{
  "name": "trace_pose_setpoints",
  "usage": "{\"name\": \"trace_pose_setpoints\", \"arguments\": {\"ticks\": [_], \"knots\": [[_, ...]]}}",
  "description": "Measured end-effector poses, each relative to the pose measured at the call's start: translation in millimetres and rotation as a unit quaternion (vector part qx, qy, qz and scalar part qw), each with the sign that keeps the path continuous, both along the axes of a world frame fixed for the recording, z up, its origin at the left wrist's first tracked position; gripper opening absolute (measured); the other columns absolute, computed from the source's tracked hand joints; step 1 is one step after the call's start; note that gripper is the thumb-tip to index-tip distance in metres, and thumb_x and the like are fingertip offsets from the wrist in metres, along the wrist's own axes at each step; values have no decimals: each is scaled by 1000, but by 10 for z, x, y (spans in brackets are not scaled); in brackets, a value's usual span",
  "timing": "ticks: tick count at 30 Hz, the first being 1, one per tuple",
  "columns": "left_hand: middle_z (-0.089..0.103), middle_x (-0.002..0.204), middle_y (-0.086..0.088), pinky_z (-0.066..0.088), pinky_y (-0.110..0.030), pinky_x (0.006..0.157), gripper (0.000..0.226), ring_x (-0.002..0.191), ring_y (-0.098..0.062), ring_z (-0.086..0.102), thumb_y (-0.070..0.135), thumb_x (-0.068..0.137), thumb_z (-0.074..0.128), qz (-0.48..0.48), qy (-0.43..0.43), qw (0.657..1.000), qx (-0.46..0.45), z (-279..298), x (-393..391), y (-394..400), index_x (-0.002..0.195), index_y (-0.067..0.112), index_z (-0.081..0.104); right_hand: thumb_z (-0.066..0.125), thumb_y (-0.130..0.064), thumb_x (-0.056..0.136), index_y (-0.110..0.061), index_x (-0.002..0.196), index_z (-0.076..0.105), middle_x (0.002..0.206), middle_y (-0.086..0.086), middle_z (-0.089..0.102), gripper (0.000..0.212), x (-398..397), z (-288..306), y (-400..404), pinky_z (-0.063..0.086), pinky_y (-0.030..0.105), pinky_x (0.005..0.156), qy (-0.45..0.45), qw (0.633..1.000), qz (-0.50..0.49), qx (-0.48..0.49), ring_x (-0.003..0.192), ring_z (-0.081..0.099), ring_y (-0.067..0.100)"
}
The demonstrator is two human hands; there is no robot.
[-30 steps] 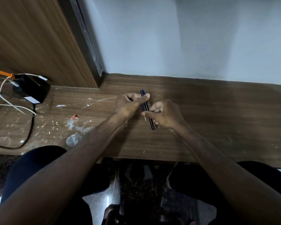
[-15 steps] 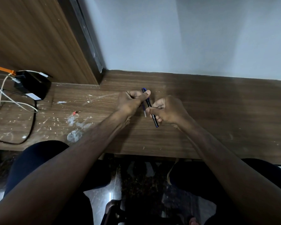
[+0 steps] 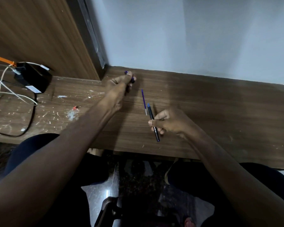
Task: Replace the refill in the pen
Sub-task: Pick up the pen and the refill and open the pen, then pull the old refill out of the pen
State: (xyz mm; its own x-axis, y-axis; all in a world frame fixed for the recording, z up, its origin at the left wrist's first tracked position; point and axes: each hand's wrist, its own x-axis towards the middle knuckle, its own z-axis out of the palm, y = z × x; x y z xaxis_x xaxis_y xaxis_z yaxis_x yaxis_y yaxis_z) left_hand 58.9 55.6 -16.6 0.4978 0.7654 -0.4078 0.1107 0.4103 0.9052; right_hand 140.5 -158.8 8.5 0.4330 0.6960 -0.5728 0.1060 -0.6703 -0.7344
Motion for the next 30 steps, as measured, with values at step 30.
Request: {"name": "trace_pose_setpoints", "arguments": {"ticks": [30], "knots": [[83, 100, 0, 56, -24, 72, 26, 80, -4, 71, 36, 107, 63, -312, 90, 944, 49, 34, -97, -365, 104, 19, 82, 67, -38, 102, -25, 97, 73, 76, -7, 80, 15, 154, -159, 188, 58, 22, 52, -96, 995, -5, 24, 55, 71, -4]]}}
